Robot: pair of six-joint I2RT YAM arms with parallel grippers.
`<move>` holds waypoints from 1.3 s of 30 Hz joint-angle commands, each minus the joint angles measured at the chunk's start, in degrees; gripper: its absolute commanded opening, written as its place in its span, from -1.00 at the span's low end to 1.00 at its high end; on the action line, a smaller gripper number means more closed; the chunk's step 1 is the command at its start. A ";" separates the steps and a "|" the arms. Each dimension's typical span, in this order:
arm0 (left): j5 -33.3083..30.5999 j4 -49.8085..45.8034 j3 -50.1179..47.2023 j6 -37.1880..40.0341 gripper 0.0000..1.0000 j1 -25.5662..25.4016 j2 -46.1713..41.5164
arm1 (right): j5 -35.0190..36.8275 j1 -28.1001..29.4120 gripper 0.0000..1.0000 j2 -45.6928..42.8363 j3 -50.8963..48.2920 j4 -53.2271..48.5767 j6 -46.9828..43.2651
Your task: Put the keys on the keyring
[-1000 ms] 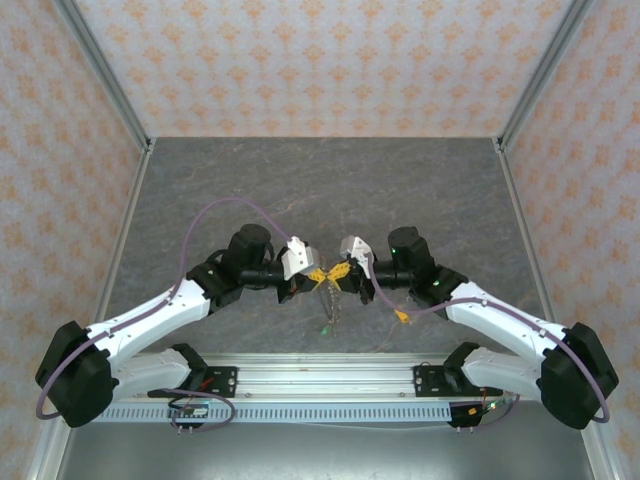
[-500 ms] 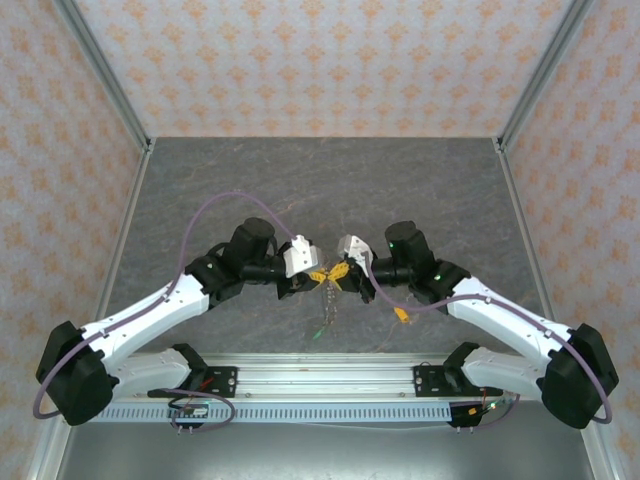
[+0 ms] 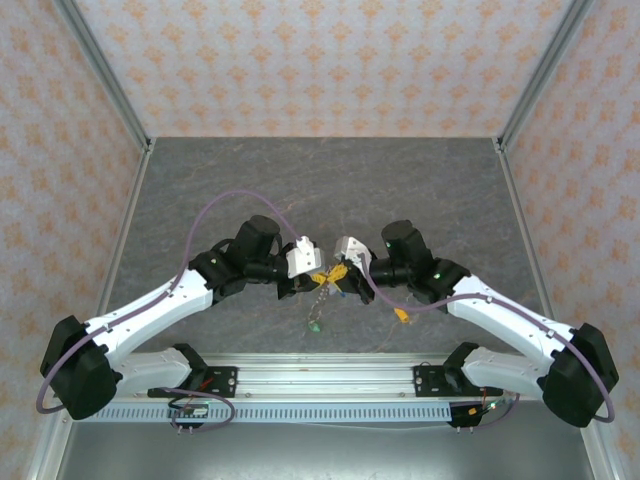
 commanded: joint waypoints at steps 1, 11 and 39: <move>0.18 -1.23 1.51 1.01 -0.72 -0.30 0.52 | -1.01 1.08 -1.00 -0.06 2.93 1.39 -1.04; 0.40 1.03 0.32 0.14 -1.00 -0.27 -0.61 | 1.89 1.09 -0.95 -0.93 1.10 1.79 -0.94; 5.14 13.29 -5.98 -7.77 -0.91 1.43 -4.08 | -5.33 -3.33 -1.00 -1.73 -6.38 15.01 7.16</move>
